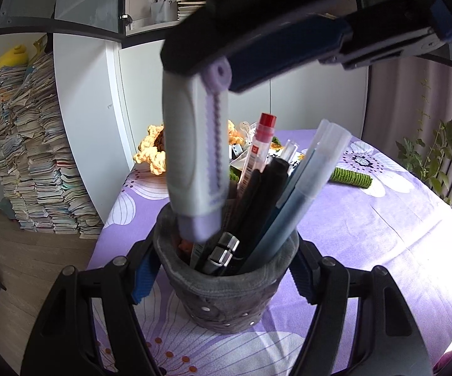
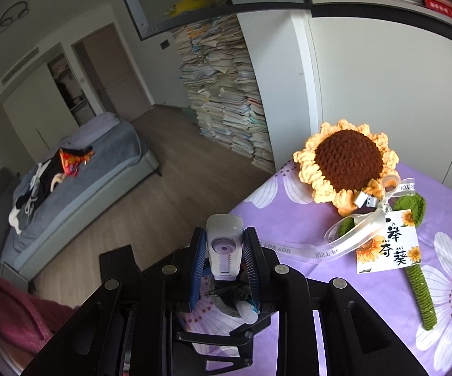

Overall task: Organize stationery
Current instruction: 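Lower the correction-tape roller into the gray cup and open the right tool, then set the gray cup down on the table with the left tool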

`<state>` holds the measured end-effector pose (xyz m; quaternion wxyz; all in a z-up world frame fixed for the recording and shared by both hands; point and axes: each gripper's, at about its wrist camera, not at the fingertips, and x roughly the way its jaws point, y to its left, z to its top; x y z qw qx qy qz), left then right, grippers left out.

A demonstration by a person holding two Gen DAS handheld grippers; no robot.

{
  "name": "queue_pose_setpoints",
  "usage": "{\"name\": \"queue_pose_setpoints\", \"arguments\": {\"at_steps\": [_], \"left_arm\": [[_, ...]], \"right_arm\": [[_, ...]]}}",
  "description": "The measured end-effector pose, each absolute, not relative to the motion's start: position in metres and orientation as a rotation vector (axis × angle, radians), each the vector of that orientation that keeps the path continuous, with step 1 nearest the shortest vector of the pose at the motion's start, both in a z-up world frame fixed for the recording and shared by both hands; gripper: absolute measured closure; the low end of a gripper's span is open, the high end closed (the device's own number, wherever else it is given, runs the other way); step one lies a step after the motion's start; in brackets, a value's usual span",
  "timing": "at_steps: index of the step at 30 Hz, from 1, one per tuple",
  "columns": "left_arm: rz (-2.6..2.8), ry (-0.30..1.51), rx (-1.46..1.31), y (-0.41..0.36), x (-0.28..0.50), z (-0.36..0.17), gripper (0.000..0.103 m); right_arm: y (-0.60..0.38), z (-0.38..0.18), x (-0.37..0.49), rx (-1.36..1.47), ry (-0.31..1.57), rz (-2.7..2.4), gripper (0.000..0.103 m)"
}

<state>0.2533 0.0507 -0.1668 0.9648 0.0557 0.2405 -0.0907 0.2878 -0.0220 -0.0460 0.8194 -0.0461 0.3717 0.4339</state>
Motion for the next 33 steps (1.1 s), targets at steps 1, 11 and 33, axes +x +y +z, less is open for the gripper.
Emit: {"name": "queue_pose_setpoints", "arguments": {"at_steps": [1, 11, 33], "left_arm": [[-0.186, 0.486, 0.112, 0.051, 0.253, -0.166, 0.032], [-0.2, 0.494, 0.085, 0.055, 0.256, -0.166, 0.029], [-0.172, 0.518, 0.081, 0.053, 0.261, -0.167, 0.027]], "right_arm": [[-0.022, -0.048, 0.288, -0.105, 0.799, 0.929, 0.077], [-0.021, -0.061, 0.296, -0.093, 0.864, 0.943, 0.077], [-0.072, -0.05, 0.257, -0.081, 0.777, 0.657, 0.076]]}}
